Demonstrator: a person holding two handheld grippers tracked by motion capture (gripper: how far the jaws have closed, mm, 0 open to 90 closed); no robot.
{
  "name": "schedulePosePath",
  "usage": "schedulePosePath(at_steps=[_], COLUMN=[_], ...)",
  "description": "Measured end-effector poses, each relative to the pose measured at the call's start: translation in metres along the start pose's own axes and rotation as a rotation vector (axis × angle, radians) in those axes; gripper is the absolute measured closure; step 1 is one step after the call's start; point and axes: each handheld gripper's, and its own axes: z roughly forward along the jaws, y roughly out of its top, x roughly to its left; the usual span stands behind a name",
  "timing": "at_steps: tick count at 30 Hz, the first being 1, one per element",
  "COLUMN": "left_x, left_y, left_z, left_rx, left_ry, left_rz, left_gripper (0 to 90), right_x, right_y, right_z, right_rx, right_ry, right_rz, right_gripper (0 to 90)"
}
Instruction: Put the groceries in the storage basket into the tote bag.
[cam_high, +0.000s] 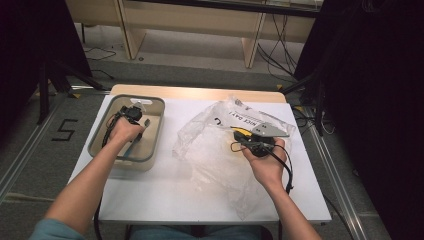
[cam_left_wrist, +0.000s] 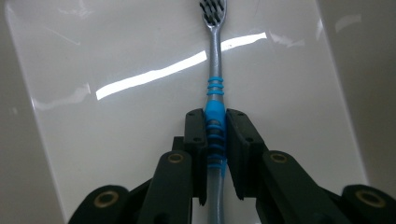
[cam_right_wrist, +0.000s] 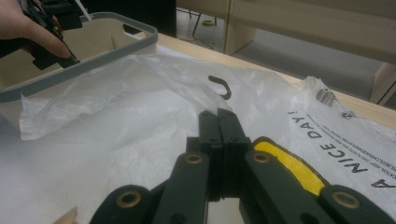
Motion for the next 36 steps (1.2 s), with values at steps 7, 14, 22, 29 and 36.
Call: schedulePosePath(at_steps=[7,14,22,29,36], left_x=[0.000,0.003,0.007,0.010,0.009], left_y=[-0.001,-0.002,-0.004,-0.005,-0.005], left_z=[-0.001,-0.001,-0.004,-0.009,-0.017], left_rx=[-0.004,-0.016,-0.052,-0.099,-0.150], left_ry=[0.000,-0.003,-0.007,-0.007,-0.005], left_rz=[-0.002,-0.005,-0.007,-0.014,-0.013], left_gripper=[78.8,78.7,78.8,78.8,78.8], right_x=[0.000,0.000,0.000,0.001,0.001], right_y=[0.000,0.000,0.000,0.000,0.000], right_z=[0.000,0.000,0.001,0.001,0.001], right_rx=[0.000,0.000,-0.002,-0.003,-0.002], right_ry=[-0.001,-0.002,0.000,0.000,0.002], right_rz=[0.000,0.001,-0.001,0.003,0.001], right_gripper=[90.0,90.0,90.0,90.0,90.0])
